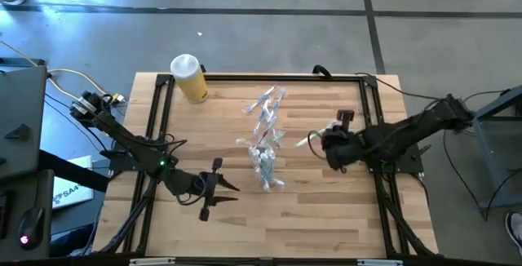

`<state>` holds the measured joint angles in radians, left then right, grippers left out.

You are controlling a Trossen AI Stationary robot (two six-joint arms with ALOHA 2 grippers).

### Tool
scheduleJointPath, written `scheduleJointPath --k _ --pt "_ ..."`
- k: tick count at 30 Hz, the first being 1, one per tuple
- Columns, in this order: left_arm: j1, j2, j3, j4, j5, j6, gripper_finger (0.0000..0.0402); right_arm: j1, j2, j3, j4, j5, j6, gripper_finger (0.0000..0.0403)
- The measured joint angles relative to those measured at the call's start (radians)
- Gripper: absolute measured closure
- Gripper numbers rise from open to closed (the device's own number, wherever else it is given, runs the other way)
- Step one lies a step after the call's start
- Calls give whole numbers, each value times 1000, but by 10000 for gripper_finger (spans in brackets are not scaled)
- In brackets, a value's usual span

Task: Pick & Place toothbrushing station
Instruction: Put the green toothbrush into the transparent organizer

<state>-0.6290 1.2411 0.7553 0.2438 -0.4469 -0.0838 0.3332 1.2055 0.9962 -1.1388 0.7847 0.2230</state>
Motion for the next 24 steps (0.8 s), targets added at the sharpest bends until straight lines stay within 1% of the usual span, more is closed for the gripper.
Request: scheduleJointPath --k 2,6,10,14,16,19,24 --pt "-14 0 7 1 0 -1 288 60 18 0 3 74 -13 400" --pt "-35 0 24 1 0 1 288 138 63 1 0 268 -74 400" --pt "-32 0 48 -1 -6 39 288 169 90 1 0 490 -172 400" --pt "-32 0 102 0 -73 163 288 171 123 1 9 690 -283 400" --pt "-32 0 129 1 -104 225 288 171 138 1 17 731 -336 400" --pt "-31 0 167 1 -139 297 288 169 168 1 21 745 -377 400" --pt "-32 0 189 1 -140 341 288 169 240 1 25 783 -395 400"
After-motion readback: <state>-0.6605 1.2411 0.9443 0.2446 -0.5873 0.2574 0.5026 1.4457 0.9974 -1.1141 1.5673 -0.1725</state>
